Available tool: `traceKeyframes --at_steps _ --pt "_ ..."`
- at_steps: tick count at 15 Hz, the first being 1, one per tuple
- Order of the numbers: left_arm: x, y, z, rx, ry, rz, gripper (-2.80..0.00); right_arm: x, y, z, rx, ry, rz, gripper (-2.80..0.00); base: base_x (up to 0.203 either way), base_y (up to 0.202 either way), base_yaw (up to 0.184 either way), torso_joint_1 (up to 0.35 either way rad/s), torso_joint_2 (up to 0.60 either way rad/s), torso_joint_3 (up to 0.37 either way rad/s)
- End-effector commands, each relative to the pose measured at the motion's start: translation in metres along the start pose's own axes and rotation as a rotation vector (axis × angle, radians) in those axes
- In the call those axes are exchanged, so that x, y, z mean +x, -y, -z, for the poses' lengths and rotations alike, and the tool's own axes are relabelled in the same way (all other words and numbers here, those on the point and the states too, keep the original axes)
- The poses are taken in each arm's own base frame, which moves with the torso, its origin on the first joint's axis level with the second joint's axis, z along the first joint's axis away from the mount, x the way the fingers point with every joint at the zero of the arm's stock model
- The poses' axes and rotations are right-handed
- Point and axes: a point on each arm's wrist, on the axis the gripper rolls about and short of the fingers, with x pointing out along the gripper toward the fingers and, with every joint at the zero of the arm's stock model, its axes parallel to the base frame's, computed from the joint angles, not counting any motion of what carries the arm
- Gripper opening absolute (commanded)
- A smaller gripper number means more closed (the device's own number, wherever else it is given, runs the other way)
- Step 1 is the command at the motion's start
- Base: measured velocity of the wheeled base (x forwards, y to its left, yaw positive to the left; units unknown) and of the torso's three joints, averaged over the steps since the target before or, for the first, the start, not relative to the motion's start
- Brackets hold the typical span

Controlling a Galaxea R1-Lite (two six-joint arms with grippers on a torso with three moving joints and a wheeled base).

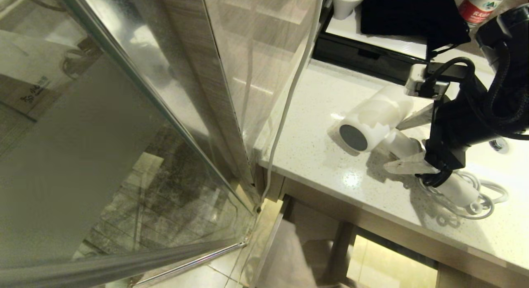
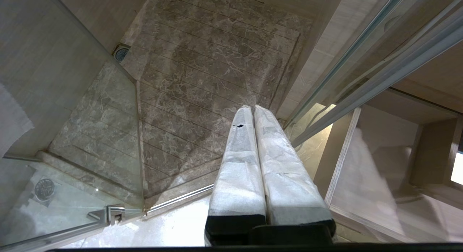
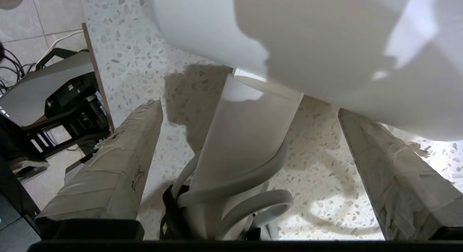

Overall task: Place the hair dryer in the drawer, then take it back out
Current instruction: Pick up the hairdryer

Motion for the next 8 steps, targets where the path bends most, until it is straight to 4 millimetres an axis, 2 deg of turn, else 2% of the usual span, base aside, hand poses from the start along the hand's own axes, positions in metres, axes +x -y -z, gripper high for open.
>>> traceKeyframes --at_steps 1,8 --pt "0.0001 0.0 0.0 0.0 -0.001 0.0 -2.8 0.0028 0.0005 0.0003 -0.002 -0.006 -0.006 0.0 0.0 0.0 0.0 0.0 0.0 0.0" --pt "0.0001 0.0 0.0 0.0 -0.001 0.0 -2.8 0.0091 0.0035 -0.0001 -0.001 -0.009 0.008 0.0 0.0 0.0 0.0 0.0 0.0 0.0"
